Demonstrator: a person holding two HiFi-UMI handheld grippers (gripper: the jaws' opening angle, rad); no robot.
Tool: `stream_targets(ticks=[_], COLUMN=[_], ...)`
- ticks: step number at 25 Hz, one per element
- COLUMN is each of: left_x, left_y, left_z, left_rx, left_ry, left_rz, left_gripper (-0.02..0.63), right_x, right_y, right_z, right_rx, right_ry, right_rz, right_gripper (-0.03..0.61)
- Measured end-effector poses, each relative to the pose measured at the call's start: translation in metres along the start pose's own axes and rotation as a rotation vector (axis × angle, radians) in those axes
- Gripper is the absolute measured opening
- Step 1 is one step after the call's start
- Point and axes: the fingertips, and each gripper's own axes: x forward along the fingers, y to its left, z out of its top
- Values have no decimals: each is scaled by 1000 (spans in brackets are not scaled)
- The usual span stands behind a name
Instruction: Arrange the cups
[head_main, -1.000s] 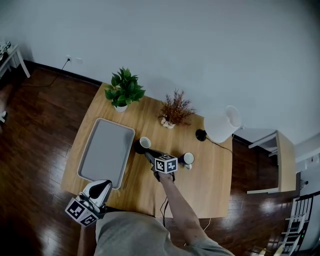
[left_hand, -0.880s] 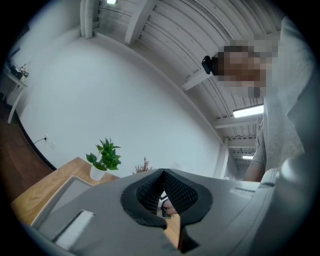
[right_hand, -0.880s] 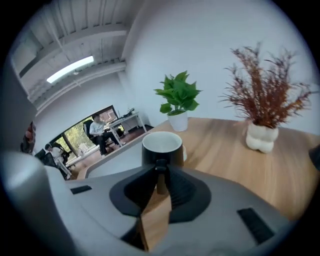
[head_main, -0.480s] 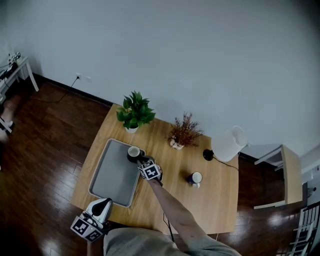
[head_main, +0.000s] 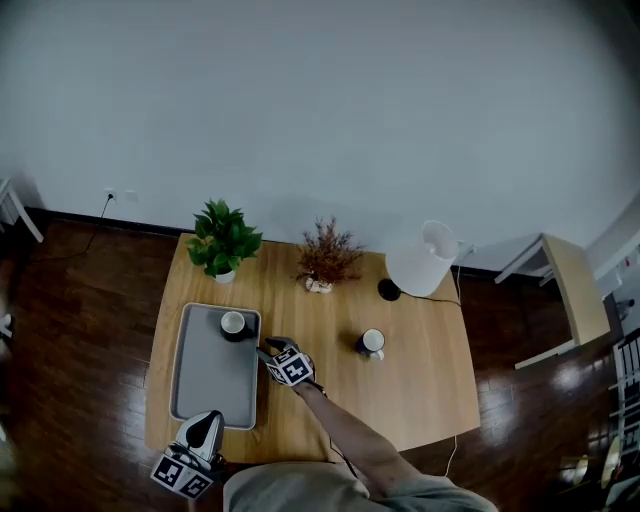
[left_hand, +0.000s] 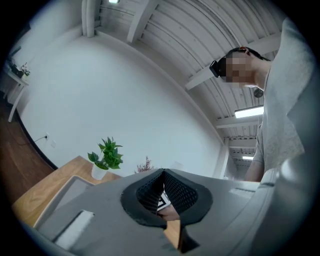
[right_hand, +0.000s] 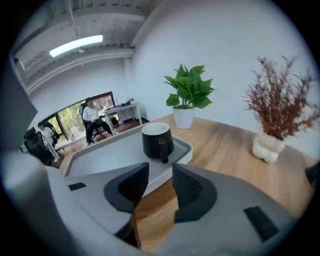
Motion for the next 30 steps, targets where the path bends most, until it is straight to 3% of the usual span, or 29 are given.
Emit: stream_targets(ticks=[3, 6, 11, 15, 19, 24, 30], left_x=[29, 56, 83, 102, 125, 147, 129], left_y=[-12, -30, -56, -78, -102, -124, -109], left_z=[-18, -31, -47, -59, -73, -86, -82], left_rx=[-15, -16, -7, 1, 8, 22, 33], left_ry=[45, 86, 142, 187, 236, 286, 279], left_rz=[-79, -170, -250, -305, -372, -431, -329], left_gripper=[-6, -6, -6, -6, -6, -6, -6], right_x=[-57, -114, -194, -238, -251, -276, -294], right_y=[7, 1, -26, -39, -37, -57, -119], right_z=[-43, -93, -181, -223, -245, -256, -246], right_rx=[87, 174, 287, 406, 480, 475, 430], right_ry=[-61, -112, -100, -127, -154, -189, -180], right_rz=[59, 56, -80, -184, -222, -273, -335], right_gripper=[137, 112, 110, 110, 110, 110, 153])
